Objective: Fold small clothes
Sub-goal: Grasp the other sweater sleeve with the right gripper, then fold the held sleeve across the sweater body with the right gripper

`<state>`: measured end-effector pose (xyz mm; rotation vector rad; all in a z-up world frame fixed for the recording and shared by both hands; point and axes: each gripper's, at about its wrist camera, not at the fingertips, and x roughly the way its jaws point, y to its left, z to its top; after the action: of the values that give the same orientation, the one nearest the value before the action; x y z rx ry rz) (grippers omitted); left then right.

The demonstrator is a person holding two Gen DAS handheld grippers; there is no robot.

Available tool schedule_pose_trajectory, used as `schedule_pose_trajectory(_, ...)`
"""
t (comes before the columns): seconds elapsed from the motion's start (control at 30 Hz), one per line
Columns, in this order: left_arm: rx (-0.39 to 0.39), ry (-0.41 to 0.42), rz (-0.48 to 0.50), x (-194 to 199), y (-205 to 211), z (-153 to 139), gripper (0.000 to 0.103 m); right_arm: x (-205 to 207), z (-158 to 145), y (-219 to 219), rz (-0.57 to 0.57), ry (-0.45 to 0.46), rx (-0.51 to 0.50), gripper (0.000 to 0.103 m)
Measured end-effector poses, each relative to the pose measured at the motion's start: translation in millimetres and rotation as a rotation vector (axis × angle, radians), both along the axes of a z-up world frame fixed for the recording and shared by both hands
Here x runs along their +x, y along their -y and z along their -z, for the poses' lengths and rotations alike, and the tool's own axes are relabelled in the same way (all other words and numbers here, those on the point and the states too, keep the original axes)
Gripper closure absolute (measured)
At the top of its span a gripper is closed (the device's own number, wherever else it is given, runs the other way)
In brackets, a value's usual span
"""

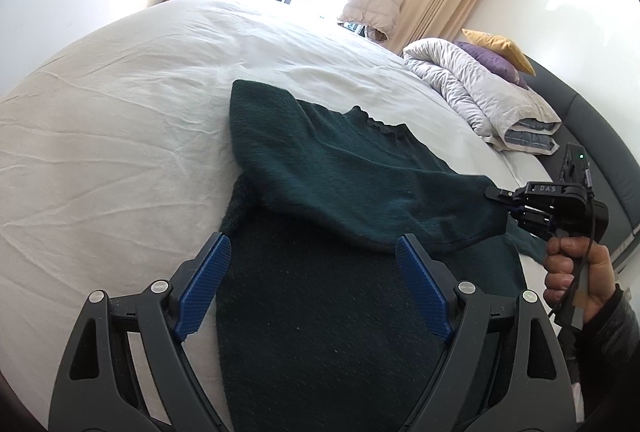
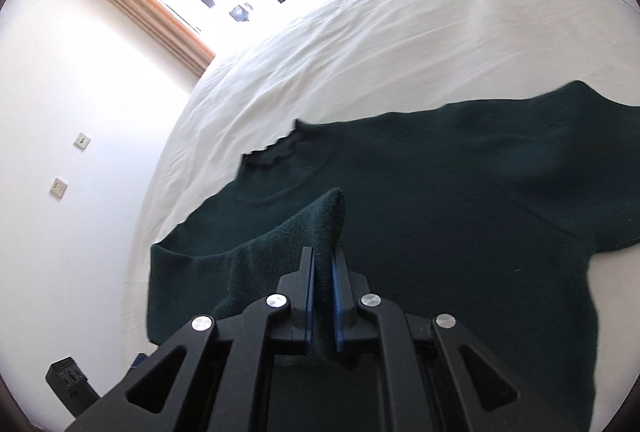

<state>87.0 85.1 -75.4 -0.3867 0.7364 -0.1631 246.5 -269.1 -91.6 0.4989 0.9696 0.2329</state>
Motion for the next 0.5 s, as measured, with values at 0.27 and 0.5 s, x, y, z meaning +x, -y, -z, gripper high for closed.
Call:
schedule_pose_trajectory(0.27, 0.042, 0.031, -0.032, 14.9, -9.8, -14.6, 0.018, -1.4, 16.3, 11.3, 0.012, -0.013, -0.038, 0.094)
schedule_pose_trajectory(0.5, 0.047, 0.033, -0.067, 29.8, -21.4, -22.2, 0.018, 13.1, 3.6, 16.1, 0.015, 0.012, -0.070, 0.094)
